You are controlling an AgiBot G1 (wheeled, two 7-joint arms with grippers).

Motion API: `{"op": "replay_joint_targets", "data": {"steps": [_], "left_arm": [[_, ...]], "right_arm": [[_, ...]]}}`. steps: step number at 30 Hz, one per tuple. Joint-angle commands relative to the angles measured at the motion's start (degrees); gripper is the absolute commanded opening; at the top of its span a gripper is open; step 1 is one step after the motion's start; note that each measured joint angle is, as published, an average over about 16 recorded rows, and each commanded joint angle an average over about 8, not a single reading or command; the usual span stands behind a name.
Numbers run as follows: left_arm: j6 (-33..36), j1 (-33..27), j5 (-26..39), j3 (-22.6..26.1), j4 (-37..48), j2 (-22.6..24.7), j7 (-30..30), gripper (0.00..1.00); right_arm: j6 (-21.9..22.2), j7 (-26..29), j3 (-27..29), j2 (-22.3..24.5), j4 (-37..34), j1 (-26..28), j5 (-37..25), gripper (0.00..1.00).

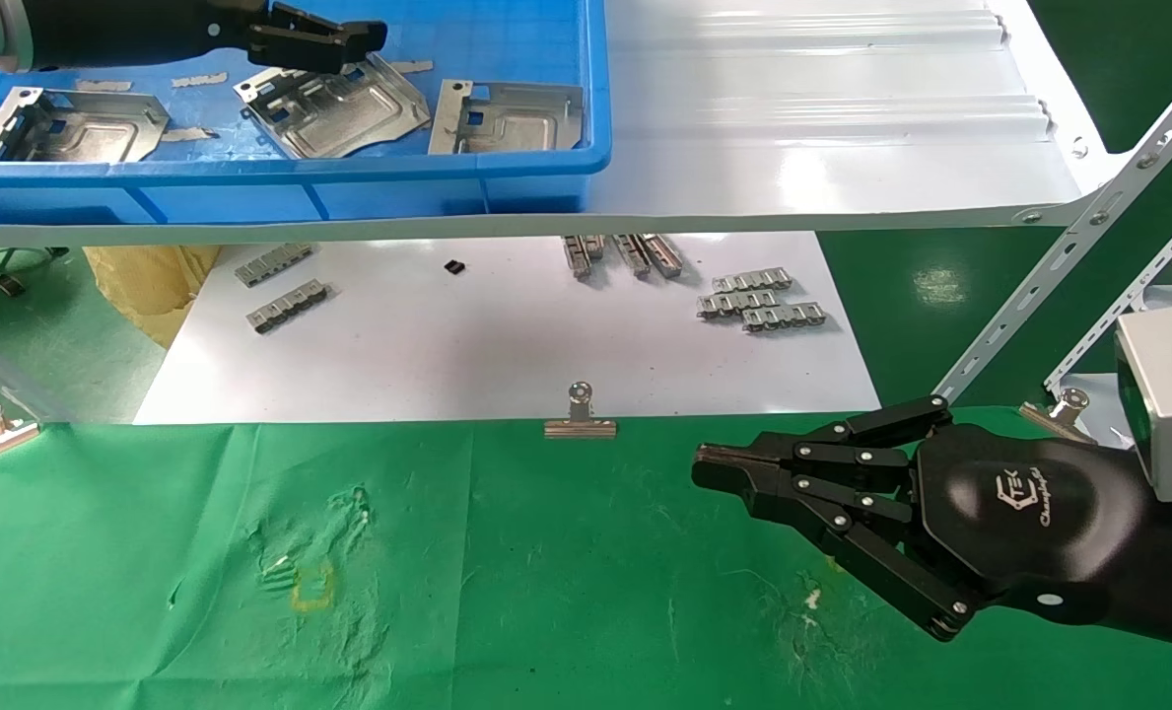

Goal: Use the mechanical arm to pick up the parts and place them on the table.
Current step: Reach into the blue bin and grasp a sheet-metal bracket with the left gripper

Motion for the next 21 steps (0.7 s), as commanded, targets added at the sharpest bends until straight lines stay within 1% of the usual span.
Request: {"op": "replay_joint_targets", "data": {"steps": [1,7,13,21], "left_arm": [[-1.5,-1.5,1.9,1.1,3.1,1.3,-0.2,0.00],[-1.5,-3.4,3.8,2.5,7.3,2.2,-0.4,0.00],[-0.3,-4.5,4.6,3.0,9.3,1.7,0.1,0.00],[0.8,-4.5,5.3,3.5,11.0,0.7,0.4,0.00]], "right_arm": [[0.0,0.0,0.0,0.0,0.0,0.0,0.0,1.00],[0.0,0.0,0.0,0.0,0.0,0.0,0.0,1.00],[0.0,0.0,0.0,0.0,0.0,0.0,0.0,1.00],[0.0,0.0,0.0,0.0,0.0,0.0,0.0,1.00]]}}
